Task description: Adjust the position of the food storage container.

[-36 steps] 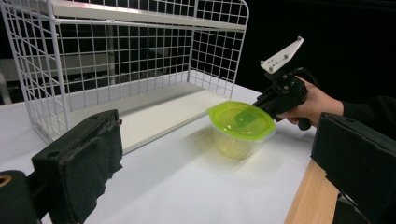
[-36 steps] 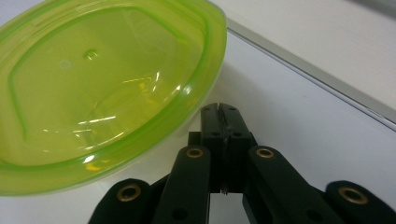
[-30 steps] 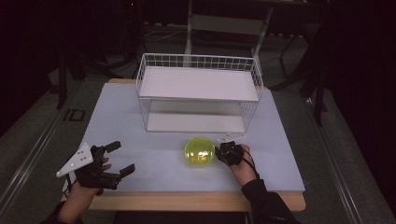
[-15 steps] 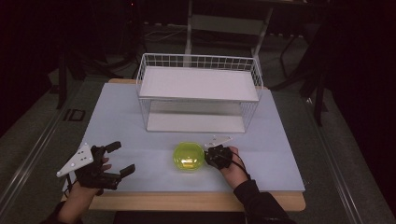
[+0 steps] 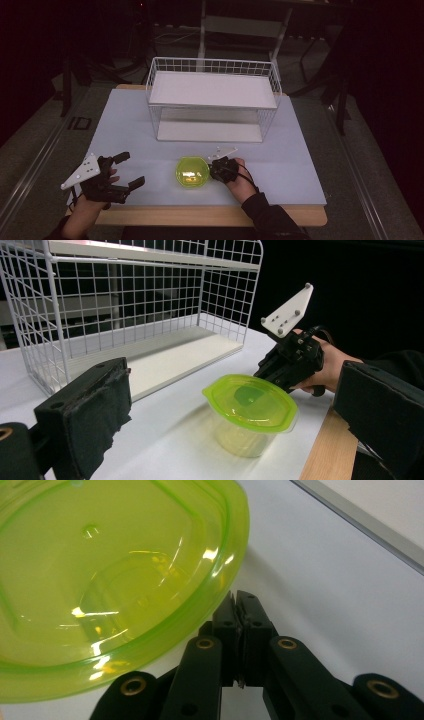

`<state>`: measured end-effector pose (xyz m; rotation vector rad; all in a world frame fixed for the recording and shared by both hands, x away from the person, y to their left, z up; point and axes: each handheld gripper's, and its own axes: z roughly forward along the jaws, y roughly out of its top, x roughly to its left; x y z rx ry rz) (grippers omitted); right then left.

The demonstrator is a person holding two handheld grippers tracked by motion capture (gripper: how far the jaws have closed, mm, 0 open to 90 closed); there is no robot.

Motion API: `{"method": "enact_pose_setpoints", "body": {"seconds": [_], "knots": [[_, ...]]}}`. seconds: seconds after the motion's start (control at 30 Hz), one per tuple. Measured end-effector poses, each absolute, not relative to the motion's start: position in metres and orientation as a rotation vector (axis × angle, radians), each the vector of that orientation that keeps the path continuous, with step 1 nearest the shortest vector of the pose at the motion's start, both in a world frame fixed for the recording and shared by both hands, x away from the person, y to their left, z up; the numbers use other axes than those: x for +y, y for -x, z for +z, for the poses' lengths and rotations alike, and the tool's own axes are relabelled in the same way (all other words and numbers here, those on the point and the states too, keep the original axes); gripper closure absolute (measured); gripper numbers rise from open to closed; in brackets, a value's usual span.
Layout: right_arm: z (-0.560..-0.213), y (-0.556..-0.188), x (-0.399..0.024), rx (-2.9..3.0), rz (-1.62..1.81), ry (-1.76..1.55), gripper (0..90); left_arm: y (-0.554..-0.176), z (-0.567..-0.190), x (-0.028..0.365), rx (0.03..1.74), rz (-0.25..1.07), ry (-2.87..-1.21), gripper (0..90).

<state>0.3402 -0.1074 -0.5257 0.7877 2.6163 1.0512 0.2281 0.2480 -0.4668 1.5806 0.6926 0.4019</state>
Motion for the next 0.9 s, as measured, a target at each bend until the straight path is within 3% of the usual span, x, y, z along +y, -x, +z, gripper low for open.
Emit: {"method": "enact_pose_setpoints", "body": {"seconds": [0.37, 0.47, 0.57, 0.77, 0.9], "knots": [[-0.510, -0.345, -0.131, 2.534, 1.060, -0.844, 82.2, -0.229, -0.467, 0.247, 0.690, 0.381, -1.582, 2.6], [-0.501, -0.343, -0.142, 2.489, 1.070, -0.853, 76.8, -0.230, -0.468, 0.246, 0.693, 0.364, -1.593, 2.6], [-0.493, -0.338, -0.151, 2.450, 1.080, -0.864, 65.5, -0.230, -0.468, 0.243, 0.688, 0.371, -1.609, 2.6], [-0.479, -0.324, -0.166, 2.377, 1.138, -0.856, 28.9, -0.232, -0.464, 0.234, 0.711, 0.307, -1.650, 2.6], [-0.473, -0.313, -0.170, 2.356, 1.191, -0.851, 14.6, -0.233, -0.461, 0.228, 0.739, 0.278, -1.676, 2.6]]}}
